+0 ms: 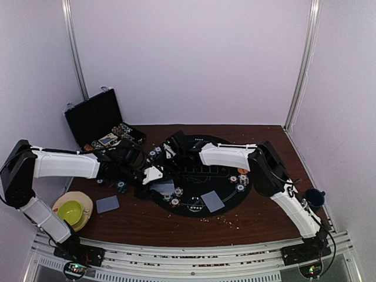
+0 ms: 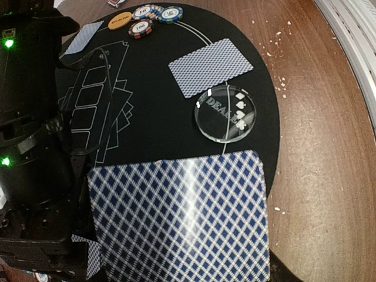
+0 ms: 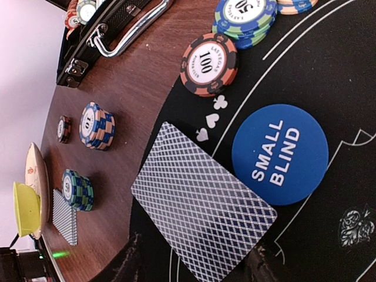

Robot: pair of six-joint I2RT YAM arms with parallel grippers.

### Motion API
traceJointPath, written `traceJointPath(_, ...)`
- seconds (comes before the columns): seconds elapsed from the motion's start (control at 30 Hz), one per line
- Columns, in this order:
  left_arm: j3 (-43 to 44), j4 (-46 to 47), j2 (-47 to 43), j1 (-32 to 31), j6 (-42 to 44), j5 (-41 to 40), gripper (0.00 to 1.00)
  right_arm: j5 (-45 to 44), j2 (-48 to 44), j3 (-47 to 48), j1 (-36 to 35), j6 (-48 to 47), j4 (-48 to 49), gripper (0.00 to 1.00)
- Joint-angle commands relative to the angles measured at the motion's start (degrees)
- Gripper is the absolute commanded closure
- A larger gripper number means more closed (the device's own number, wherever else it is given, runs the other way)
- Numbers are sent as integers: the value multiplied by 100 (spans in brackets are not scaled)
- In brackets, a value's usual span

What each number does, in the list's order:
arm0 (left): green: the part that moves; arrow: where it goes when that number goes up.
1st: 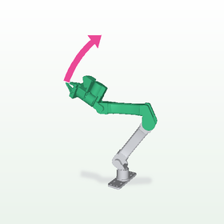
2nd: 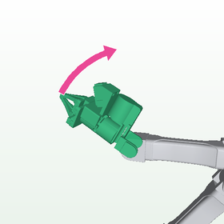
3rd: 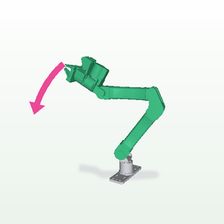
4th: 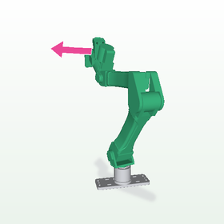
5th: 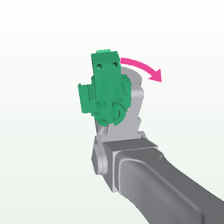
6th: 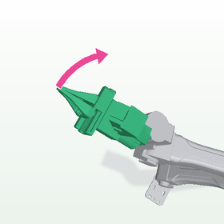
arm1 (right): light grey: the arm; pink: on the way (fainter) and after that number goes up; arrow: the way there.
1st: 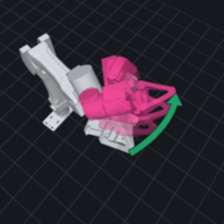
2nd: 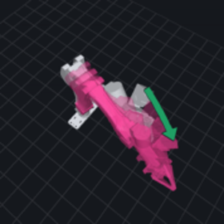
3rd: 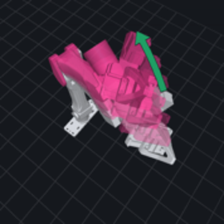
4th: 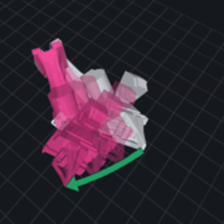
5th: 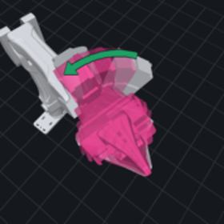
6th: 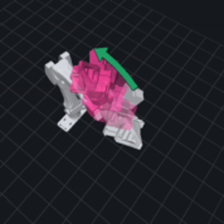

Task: Distribute texas hold em gaming equipment
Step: Distribute the poker card in the small blind area.

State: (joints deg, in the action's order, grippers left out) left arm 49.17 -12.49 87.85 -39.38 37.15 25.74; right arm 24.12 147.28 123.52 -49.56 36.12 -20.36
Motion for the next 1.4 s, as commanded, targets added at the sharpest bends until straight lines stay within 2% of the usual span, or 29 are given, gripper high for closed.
traceJointPath(0.0, 23, 194, 39, 28, -30, 80, 48, -594, -110, -48, -38, -272, -524, 42)
traceJointPath(0.33, 21, 206, 48, 26, -32, 78, 48, -1121, -414, -85, -36, -658, -876, 41)
traceJointPath(0.7, 20, 203, 83, 32, -34, 72, 48, -1396, -402, 345, -119, -1263, -1489, 41)
traceJointPath(1.03, 23, 210, 82, 26, -32, 72, 48, -2155, -436, 470, -146, -1473, -2012, 38)
traceJointPath(1.37, 29, 214, 117, 27, -34, 78, 48, -1524, -116, 907, -340, -2066, -1979, 35)
